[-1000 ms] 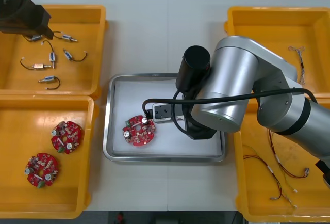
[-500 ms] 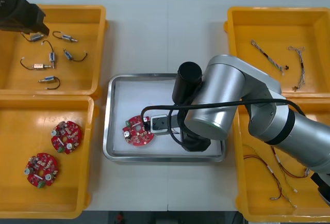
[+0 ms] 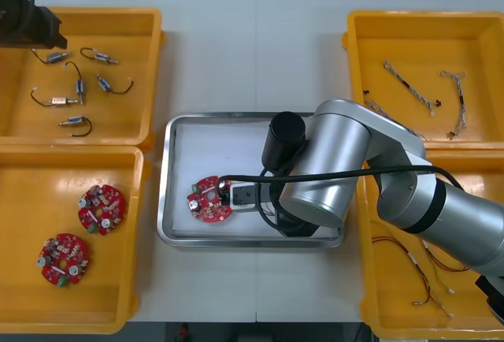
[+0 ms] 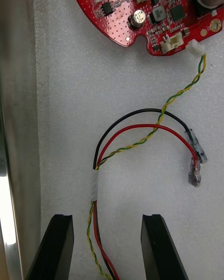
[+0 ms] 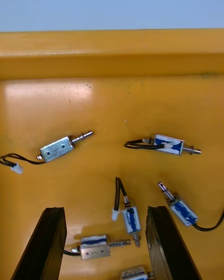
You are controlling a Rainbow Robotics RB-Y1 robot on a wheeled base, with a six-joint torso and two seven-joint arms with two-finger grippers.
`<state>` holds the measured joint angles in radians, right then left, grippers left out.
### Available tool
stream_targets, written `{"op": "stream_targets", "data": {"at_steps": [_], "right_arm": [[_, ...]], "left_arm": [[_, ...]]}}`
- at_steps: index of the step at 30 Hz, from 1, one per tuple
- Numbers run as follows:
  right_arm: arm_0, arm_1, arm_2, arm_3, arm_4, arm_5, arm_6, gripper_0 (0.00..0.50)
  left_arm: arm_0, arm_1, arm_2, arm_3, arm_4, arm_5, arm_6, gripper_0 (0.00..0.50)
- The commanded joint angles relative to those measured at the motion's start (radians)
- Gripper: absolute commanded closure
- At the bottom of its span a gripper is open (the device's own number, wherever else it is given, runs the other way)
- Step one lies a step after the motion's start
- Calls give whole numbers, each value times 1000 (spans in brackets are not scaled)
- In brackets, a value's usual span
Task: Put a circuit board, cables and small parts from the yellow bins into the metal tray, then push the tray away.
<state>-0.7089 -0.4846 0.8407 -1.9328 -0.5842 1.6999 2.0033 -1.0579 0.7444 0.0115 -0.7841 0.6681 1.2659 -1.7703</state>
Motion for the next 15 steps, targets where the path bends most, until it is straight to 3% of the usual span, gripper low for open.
{"op": "stream_targets", "data": {"at_steps": [1, 10, 15], "right_arm": [[12, 31, 12, -20, 10, -9, -43, 9], [12, 60, -32, -72, 87, 67, -78, 0], [12, 93, -111, -87, 92, 162, -95, 0]], "left_arm": [[-57, 15, 22, 14, -21, -56, -123, 0], [-60, -13, 24, 161, 8, -286, -250, 0], [-59, -28, 22, 187, 15, -321, -265, 0]]}}
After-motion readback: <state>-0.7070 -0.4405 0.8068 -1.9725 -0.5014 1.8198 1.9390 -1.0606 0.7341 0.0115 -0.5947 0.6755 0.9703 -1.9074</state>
